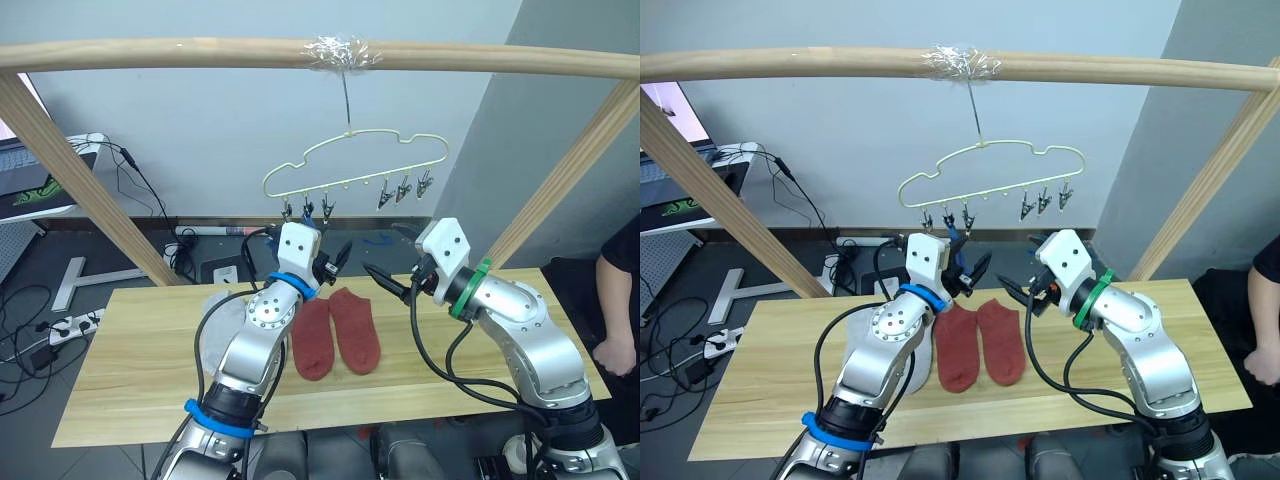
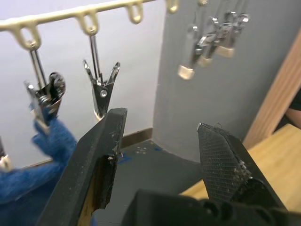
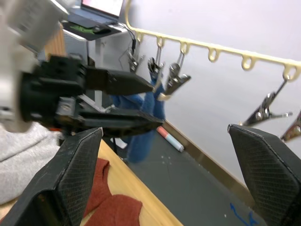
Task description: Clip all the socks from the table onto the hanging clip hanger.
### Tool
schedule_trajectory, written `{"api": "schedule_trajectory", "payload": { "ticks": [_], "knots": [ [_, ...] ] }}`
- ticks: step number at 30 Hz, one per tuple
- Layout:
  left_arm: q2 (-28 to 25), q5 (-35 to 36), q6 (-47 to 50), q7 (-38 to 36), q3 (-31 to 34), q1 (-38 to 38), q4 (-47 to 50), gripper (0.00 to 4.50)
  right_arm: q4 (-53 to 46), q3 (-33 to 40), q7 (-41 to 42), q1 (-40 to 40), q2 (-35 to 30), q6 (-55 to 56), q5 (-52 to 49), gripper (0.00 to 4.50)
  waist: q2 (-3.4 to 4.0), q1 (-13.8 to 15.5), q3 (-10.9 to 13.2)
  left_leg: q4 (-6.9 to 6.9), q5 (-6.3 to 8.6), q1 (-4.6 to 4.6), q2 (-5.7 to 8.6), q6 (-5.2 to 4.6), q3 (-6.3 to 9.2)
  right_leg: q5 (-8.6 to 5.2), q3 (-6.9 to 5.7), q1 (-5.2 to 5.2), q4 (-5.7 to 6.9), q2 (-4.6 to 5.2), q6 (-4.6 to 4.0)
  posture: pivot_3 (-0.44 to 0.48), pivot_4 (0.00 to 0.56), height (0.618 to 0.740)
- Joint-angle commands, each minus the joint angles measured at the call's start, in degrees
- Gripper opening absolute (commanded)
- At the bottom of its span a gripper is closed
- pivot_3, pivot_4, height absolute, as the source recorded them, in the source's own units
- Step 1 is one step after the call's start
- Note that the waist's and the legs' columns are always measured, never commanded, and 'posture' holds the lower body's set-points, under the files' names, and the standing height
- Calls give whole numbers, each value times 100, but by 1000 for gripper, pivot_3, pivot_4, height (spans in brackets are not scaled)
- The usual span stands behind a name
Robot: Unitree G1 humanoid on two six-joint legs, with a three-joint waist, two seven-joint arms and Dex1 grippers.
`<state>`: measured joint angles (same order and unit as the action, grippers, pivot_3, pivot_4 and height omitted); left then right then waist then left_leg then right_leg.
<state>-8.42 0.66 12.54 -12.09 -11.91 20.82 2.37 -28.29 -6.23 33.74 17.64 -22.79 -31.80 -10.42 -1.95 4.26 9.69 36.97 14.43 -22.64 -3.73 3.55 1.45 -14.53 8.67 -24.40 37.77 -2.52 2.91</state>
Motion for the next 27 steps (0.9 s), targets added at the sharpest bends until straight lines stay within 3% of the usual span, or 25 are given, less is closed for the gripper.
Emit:
{"api": "schedule_trajectory", "payload": {
  "ticks": [1, 27],
  "knots": [
    [205, -104, -264, 136, 65, 182, -196, 2708, -288, 264, 34, 159, -98, 45, -226, 4500, 0, 0, 0, 0, 0, 0, 0, 0, 0, 0, 0, 0, 0, 0, 0, 184, 148, 740],
    [512, -641, -678, 661, 257, 622, -1112, 2708, -464, 268, -212, 300, -215, -94, -483, 4500, 0, -46, 0, 1, 0, 1, 1, -1, 2, 5, -1, 2, 4, 0, -4, 149, 148, 740]
  ]
}}
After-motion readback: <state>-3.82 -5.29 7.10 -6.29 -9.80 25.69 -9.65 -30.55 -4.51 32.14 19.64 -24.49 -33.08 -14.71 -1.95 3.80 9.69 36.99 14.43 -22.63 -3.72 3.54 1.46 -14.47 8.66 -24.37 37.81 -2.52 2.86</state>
